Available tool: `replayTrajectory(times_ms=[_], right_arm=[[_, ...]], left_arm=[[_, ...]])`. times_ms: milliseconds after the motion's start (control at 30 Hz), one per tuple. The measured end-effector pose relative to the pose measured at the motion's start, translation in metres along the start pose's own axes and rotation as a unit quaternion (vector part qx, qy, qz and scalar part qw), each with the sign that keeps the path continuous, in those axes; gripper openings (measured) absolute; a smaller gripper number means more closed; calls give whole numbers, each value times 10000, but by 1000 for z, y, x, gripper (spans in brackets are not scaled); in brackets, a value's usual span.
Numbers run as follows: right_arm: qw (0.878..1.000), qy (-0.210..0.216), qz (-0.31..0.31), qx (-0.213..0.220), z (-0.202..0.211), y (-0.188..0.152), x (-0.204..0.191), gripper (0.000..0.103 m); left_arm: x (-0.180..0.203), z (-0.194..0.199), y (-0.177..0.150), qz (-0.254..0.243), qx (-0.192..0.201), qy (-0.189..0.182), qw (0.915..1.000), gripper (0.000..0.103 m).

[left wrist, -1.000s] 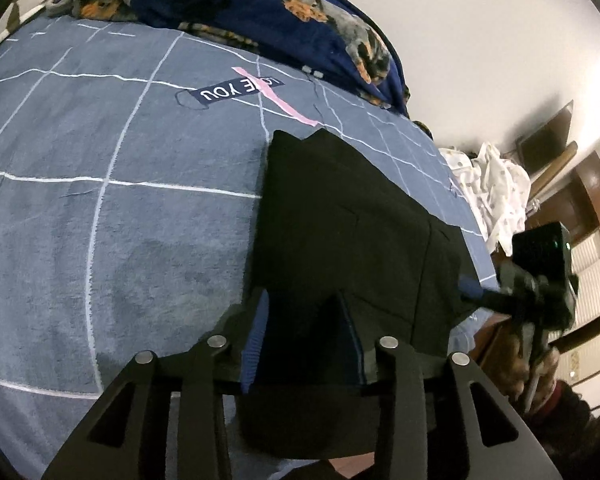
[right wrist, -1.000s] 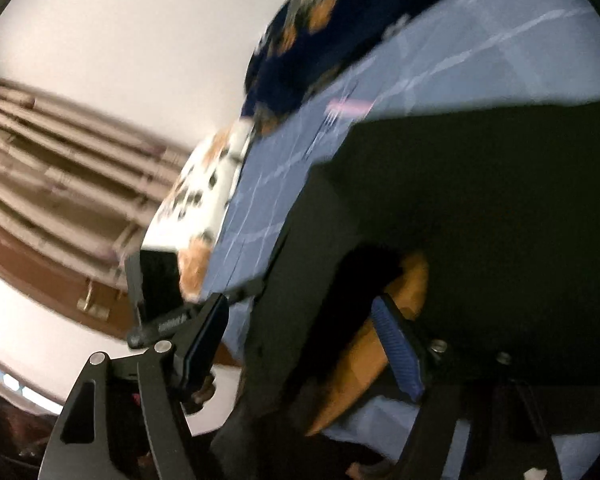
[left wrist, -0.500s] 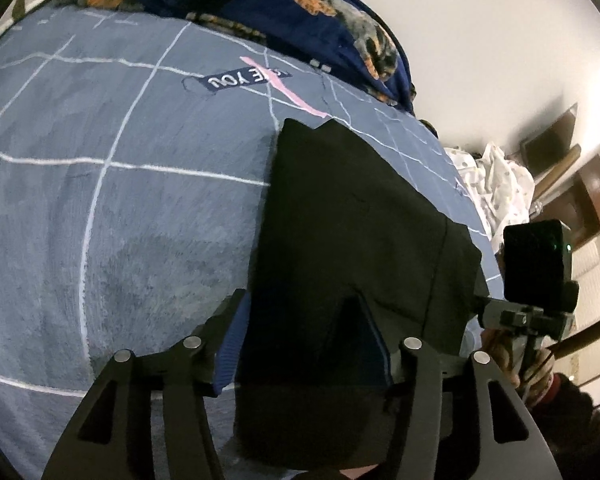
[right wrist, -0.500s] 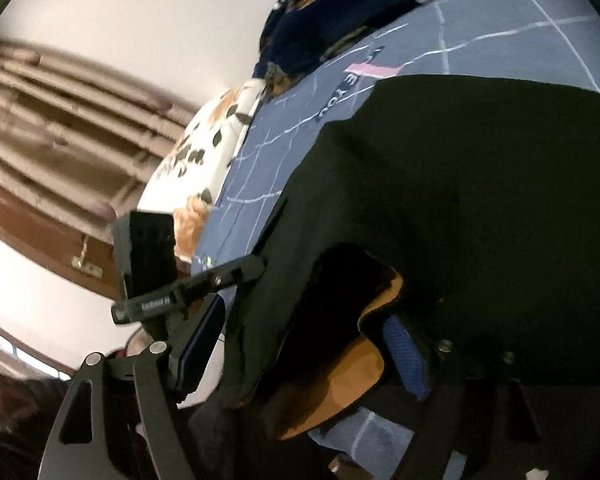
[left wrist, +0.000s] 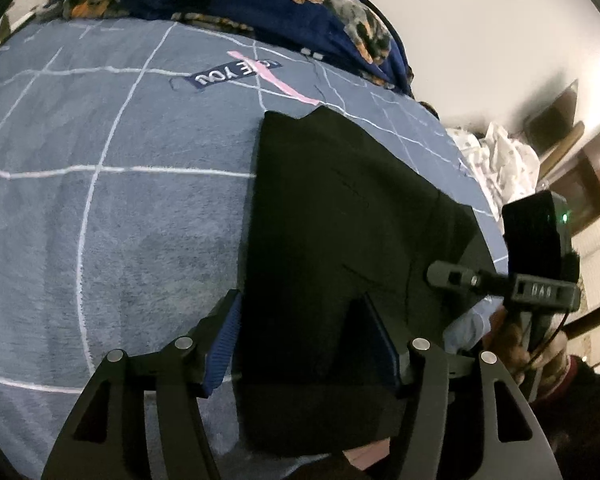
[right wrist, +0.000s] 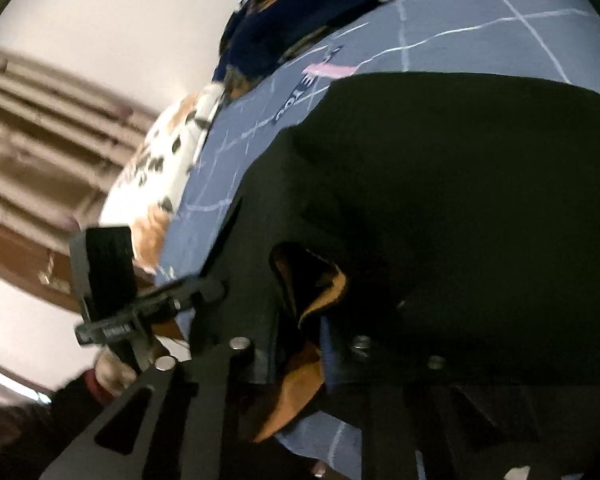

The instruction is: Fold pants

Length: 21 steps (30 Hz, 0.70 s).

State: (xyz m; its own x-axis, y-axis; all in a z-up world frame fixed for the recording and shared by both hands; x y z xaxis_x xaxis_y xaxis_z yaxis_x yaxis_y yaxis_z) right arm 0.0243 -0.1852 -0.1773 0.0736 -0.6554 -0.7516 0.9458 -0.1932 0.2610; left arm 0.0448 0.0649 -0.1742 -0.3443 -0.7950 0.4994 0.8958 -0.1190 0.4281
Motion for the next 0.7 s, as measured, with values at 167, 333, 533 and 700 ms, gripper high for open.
replayTrajectory(times_ms=[167,333,533,700], right_arm=[[9976,544,-227,362,39,16,-10,7],[9944,580,-366,810,92,41,1,6],[9858,218,-851,1434,165,49,57,6],[9714,-213,-1450,1868,220,35,122,6]], left_arm=[[21,21,13,-204,244,62,9995,61],[45,31,30,-386,475,56,9981,65],[65,4,38,-464,208,-75,9987,65],[81,-19,39,-539,51,-211,9983,65]])
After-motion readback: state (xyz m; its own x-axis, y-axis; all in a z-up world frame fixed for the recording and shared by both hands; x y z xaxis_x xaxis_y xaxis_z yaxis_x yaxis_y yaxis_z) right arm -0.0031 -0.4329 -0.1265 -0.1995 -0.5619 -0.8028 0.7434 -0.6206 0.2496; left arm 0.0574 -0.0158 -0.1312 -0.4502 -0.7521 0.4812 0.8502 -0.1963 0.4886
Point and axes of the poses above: each gripper's, at about its wrist camera, not at the fingertips, and z roughly against the way its jaws point, x to its right, y to its top, the point moved 2 cm from there along -z, roughly the way its jaws point, and after that the axes turned 1 degree about -y, right-handed, at the moved point
